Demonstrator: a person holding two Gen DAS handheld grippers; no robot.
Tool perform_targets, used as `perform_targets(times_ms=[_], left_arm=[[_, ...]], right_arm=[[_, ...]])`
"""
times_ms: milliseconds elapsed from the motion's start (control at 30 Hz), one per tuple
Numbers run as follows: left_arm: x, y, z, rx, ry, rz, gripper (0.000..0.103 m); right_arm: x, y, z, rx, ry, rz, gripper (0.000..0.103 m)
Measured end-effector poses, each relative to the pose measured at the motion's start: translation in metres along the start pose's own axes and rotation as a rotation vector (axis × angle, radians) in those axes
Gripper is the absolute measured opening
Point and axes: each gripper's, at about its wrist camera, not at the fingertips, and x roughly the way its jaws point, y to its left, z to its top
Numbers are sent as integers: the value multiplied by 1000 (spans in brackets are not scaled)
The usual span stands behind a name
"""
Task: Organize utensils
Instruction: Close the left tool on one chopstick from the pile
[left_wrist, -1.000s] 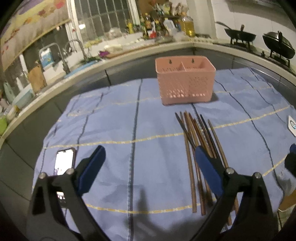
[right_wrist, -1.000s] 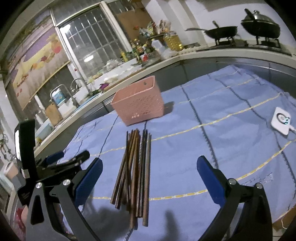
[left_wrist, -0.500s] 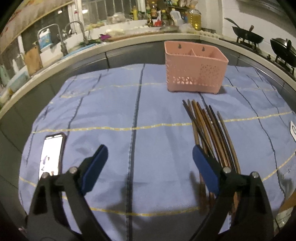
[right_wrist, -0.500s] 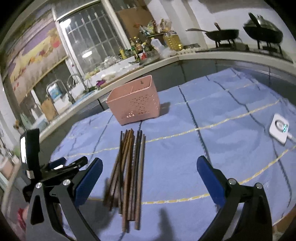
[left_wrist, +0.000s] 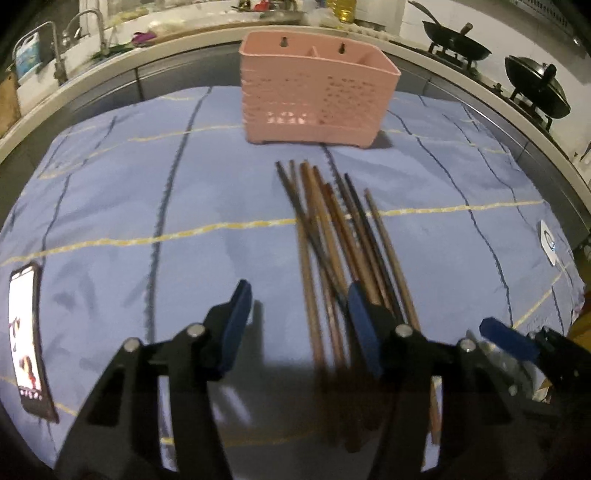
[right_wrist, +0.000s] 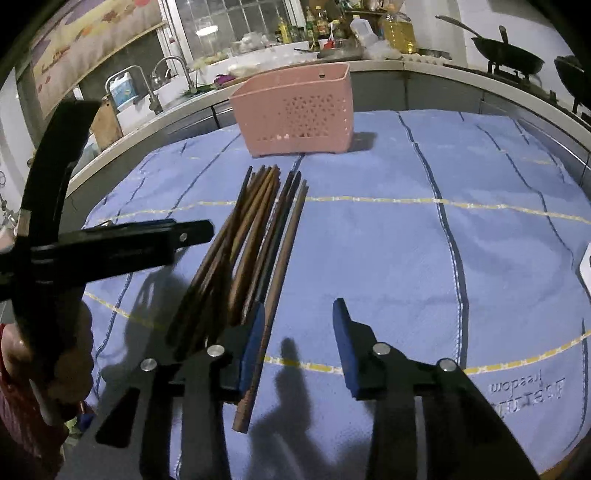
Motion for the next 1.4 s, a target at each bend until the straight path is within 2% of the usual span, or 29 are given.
perform_targets(times_ms=[133,267,667,800,967,1200,1267,1333,1367,1400], left_arm=[[17,-6,1,9,39,16,45],[15,-3,-3,20,41,38,44],[6,29,-11,-38,47,-38,43],[9,33,-10,-40,52,-7,43],[4,42,-9,-58,43,-11,43],[11,42,-5,-42,40,45,43],[13,39,-3,-23,33,59,36],[15,37,-1,-3,27,70,20],[15,38,0,-1,30,51,13],[16,39,1,0,34,33,12]], right_arm=[[0,0,-2,-2,-1,-4,39],[5,-1,1,-10,6,-11,39],[27,8,5,-62,35,-10,39],[30,9,4,-79,33,-32,39],[29,3,5,-80,26,-59,39],[35,11,5,-109,38,-70,39],[36,10,6,-126,36,-84,39],[35,4,7,-117,33,-113,39],[34,-2,7,-101,33,-125,39],[33,-6,8,-89,35,-132,38]])
